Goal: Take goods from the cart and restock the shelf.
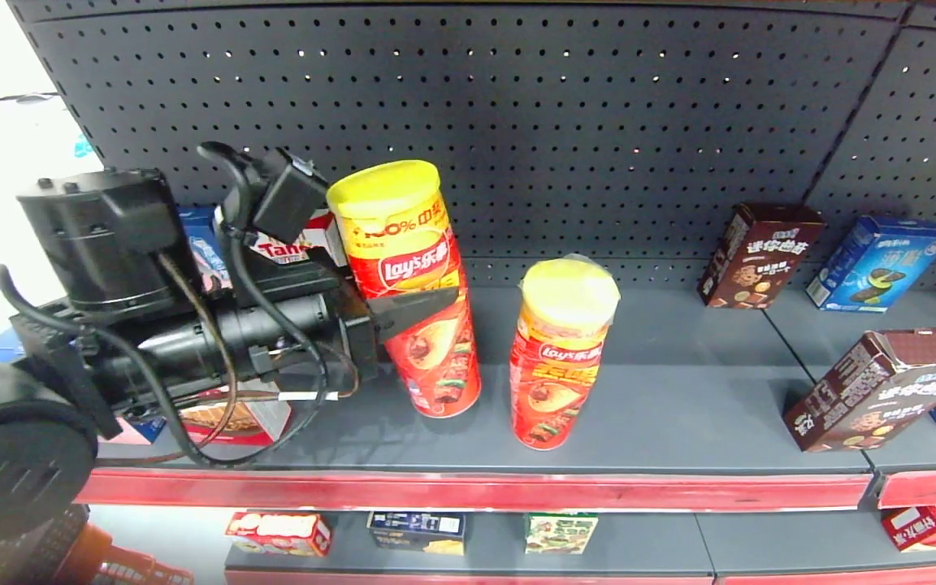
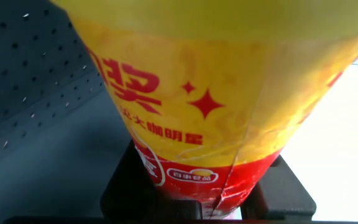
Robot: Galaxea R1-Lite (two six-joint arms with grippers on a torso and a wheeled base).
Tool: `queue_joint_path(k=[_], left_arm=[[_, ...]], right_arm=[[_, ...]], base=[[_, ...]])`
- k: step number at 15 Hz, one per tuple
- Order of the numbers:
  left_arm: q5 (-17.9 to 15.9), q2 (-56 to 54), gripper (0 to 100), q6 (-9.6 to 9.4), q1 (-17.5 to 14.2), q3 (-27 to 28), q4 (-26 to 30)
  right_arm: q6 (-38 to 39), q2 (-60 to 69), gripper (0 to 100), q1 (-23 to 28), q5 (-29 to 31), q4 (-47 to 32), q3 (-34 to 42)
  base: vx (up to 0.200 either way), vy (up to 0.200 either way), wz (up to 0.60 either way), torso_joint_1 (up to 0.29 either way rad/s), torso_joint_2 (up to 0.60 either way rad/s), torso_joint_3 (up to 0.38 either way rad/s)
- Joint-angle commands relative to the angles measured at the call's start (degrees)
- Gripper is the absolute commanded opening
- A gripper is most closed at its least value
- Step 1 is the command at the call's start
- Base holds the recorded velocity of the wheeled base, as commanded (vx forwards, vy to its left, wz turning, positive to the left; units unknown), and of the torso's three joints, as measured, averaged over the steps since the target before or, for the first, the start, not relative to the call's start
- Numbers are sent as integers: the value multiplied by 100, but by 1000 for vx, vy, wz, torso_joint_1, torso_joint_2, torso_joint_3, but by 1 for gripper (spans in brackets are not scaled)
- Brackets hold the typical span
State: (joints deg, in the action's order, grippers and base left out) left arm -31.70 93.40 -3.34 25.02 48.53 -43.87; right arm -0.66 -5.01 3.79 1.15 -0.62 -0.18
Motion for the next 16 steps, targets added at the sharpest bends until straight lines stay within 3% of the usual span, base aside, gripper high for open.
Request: queue_joint_path(k=[1, 2, 3, 6, 11, 14, 15, 16], left_arm=[[-30, 662, 0, -141, -155, 587, 309], [-30, 714, 0, -202, -181, 684, 406], [-65, 908, 0, -510, -269, 1150, 898], [-320, 1286, 0, -712, -304, 2161, 1461], [-355, 1839, 0, -729, -287, 2969, 1469], [-487, 2129, 0, -1169, -278, 3198, 1461], [-487, 2129, 0, -1169, -278, 3198, 1461], [-539, 2349, 0, -1327, -252, 3417, 1434]], right_arm=[[-4, -26, 100, -1, 0, 1, 1], [-4, -26, 100, -1, 0, 1, 1], [-4, -26, 100, -1, 0, 1, 1], [-4, -26, 100, -1, 0, 1, 1], [-4, -26, 100, -1, 0, 1, 1], [-4, -26, 100, -1, 0, 1, 1], [-4, -26, 100, -1, 0, 1, 1], [-4, -26, 100, -1, 0, 1, 1]], base=[[0, 0, 0, 0, 0, 0], [0, 0, 0, 0, 0, 0], [0, 0, 0, 0, 0, 0], [0, 0, 0, 0, 0, 0], [0, 0, 0, 0, 0, 0], [0, 0, 0, 0, 0, 0], [0, 0, 0, 0, 0, 0], [0, 0, 0, 0, 0, 0]])
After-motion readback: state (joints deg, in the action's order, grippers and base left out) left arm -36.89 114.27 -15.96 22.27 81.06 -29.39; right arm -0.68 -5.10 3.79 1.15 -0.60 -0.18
